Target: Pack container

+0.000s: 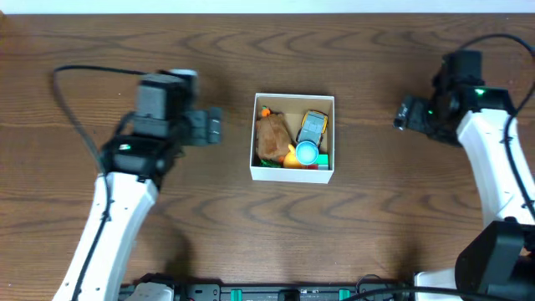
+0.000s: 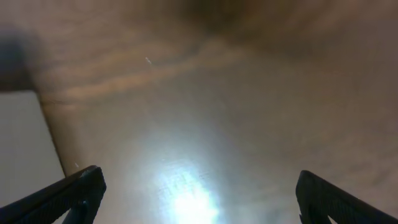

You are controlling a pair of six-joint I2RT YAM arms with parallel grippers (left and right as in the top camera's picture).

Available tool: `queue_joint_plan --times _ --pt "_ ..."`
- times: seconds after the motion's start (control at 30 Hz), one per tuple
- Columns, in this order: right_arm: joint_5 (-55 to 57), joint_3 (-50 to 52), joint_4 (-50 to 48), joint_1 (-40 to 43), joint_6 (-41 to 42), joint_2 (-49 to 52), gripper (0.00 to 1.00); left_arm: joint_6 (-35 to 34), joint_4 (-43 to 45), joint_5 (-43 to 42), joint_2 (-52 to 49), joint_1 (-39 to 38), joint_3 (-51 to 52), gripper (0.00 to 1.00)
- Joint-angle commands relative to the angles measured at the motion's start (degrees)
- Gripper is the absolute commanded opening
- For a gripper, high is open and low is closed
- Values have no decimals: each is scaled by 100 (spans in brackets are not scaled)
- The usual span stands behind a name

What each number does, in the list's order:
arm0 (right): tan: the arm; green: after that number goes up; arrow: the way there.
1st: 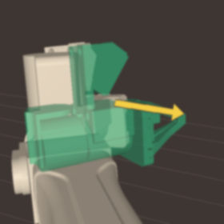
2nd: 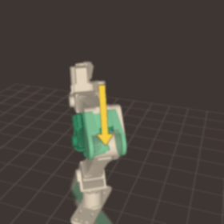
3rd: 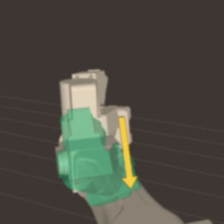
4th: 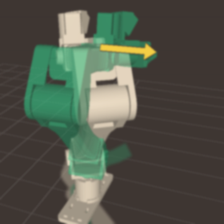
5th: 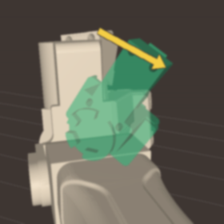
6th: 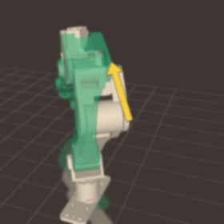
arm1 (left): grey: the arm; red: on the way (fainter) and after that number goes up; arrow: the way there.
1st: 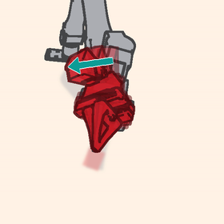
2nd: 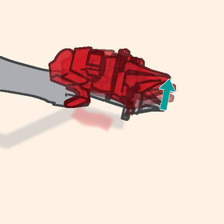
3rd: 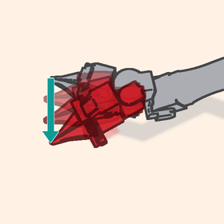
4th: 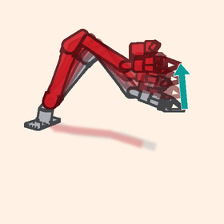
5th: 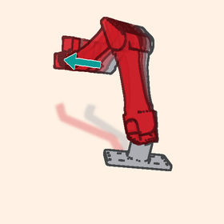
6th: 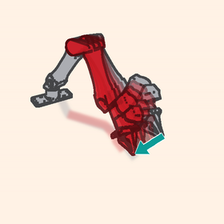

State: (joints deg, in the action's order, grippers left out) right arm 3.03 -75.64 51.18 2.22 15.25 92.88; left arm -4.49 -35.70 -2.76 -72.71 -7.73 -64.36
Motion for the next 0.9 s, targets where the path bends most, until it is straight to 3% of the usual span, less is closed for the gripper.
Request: queue_joint_plan --times 0.0,0.17,0.33,0.53,0.87 --pt "470 -118 -496 -387 -118 11 99 -48 -7 109 9 459 -76 98" --pt "387 -120 -1132 -562 -752 -35 99 -48 -13 103 20 785 -76 98" --pt "260 -107 -612 -544 -317 -444 99 -44 -437 61 431 835 -33 98" --pt "284 205 -450 -586 -236 -1639 99 149 -459 35 1668 835 479 98" --pt "579 2931 -1012 -721 105 -4623 98 116 -719 -562 4048 835 1915 98"
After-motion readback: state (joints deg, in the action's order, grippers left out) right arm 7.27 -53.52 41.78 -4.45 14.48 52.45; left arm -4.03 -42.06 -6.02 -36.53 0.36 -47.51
